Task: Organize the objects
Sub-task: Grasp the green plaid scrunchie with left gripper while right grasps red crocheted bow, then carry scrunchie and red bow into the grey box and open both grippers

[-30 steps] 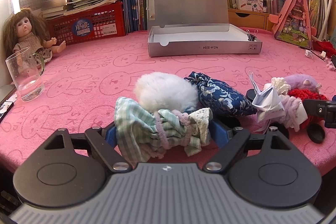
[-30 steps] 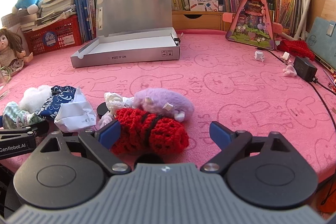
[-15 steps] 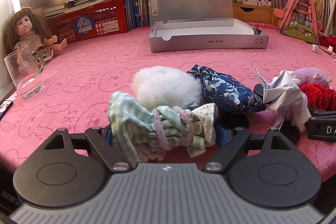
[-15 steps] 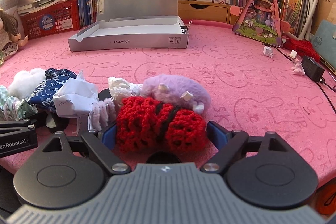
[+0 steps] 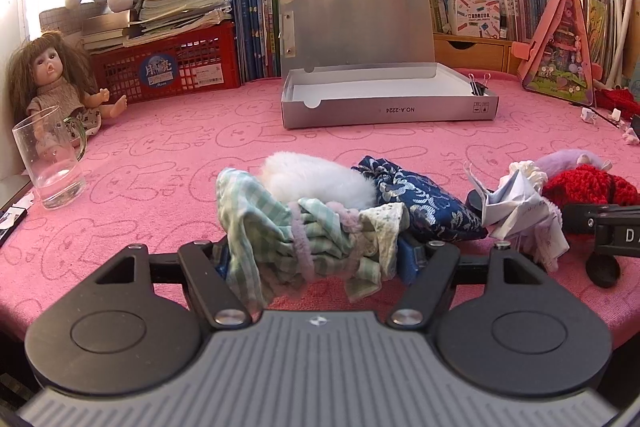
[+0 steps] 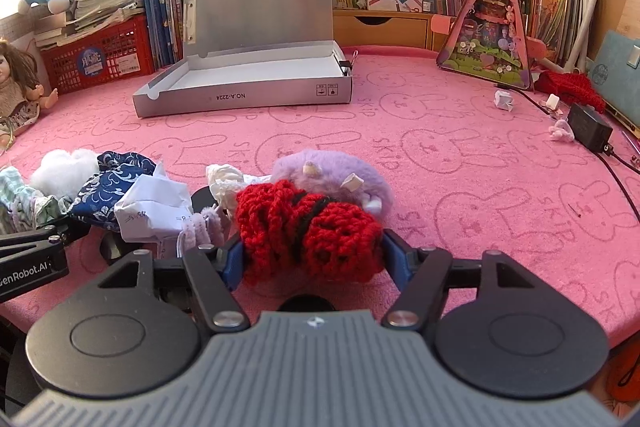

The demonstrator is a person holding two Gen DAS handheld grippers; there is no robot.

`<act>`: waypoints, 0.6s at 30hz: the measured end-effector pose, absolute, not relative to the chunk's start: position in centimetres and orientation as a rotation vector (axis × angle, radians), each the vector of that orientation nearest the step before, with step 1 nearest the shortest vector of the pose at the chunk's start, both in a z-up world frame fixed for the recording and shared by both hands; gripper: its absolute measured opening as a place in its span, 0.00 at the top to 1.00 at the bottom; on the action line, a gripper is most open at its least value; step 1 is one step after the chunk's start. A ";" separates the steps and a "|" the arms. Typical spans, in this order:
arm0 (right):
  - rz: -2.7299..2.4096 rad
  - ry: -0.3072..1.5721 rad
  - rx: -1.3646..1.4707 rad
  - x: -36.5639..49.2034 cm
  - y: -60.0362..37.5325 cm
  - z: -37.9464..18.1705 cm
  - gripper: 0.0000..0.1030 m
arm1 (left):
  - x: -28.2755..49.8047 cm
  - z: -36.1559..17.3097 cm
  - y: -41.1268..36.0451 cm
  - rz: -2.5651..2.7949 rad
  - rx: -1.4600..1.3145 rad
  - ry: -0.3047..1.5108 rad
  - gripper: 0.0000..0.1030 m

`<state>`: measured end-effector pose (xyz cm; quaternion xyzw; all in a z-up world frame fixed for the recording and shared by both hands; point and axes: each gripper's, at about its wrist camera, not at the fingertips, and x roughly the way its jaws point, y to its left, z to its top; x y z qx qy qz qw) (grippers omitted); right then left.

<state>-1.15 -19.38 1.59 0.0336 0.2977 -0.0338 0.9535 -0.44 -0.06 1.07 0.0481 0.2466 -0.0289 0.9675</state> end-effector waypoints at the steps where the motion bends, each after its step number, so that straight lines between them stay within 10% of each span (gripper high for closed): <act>1: -0.062 0.592 0.067 -1.3 -19.4 2.0 0.33 | -0.5 1.3 -0.1 -0.063 0.096 0.490 0.27; 18: -0.024 0.552 0.126 0.3 -22.0 4.3 0.33 | 1.4 4.5 0.9 -0.077 0.039 0.438 0.27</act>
